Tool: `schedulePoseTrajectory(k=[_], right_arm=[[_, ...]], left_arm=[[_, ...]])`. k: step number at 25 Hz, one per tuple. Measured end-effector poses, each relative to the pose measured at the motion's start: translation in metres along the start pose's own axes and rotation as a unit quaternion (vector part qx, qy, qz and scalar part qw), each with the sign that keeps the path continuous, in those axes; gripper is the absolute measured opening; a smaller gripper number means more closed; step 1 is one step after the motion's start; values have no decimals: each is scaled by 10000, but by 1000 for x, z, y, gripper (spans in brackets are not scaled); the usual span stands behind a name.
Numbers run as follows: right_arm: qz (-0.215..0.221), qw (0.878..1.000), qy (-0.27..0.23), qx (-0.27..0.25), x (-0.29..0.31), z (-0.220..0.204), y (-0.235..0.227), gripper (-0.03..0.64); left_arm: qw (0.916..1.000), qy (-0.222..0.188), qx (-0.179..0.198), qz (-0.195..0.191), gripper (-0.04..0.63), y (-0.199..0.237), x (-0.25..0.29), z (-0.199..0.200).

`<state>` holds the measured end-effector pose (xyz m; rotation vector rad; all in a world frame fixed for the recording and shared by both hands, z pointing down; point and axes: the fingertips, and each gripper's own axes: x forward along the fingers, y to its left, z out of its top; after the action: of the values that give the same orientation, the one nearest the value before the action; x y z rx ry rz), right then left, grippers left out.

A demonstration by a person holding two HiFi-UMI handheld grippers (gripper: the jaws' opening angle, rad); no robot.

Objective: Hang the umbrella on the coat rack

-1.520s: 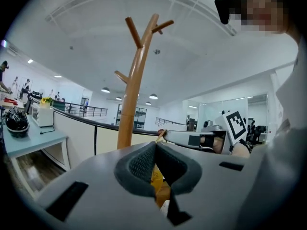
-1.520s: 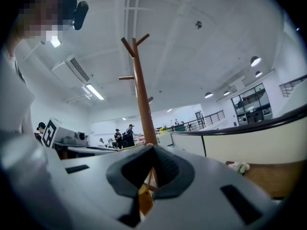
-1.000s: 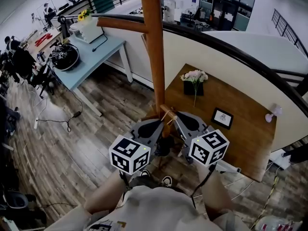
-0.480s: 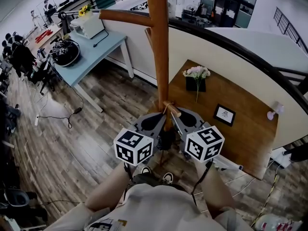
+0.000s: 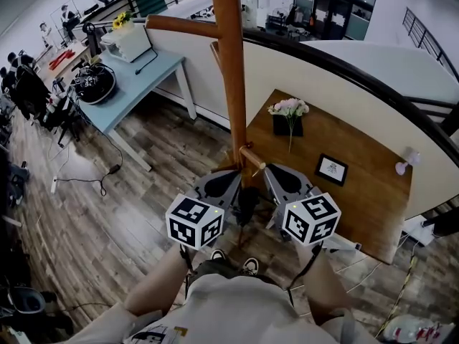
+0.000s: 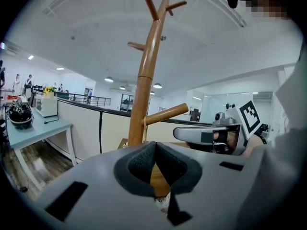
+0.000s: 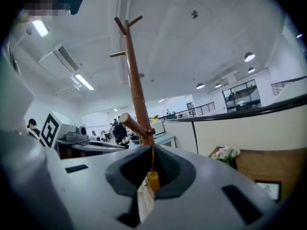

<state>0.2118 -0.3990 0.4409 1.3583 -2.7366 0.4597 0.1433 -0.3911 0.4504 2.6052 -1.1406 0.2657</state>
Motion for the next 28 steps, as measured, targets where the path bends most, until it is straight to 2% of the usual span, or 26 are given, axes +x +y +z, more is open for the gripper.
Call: schedulePoseTrajectory(k=[4,11,18,23,28], right_arm=[[-90,9995,-267,-172,-16,19,3,5],[-22,9961,-749,-468,-42,68,23,5],[63,9888,-1242,-821,-77,112,50,5],[52,9855,-1409,-944,-97,125,62,5],[61,9863,-1335,-968,-115,116,68,3]], left_arm=[[9998,-159,68,8,2,-4,-8,9],[9944,-597,858,164,2,-12,-37,56],[9856,-1076,1290,195,2,-32,-67,95],[9815,-1268,1427,168,2,-43,-86,109],[9796,-1311,1514,193,2,-55,-103,104]])
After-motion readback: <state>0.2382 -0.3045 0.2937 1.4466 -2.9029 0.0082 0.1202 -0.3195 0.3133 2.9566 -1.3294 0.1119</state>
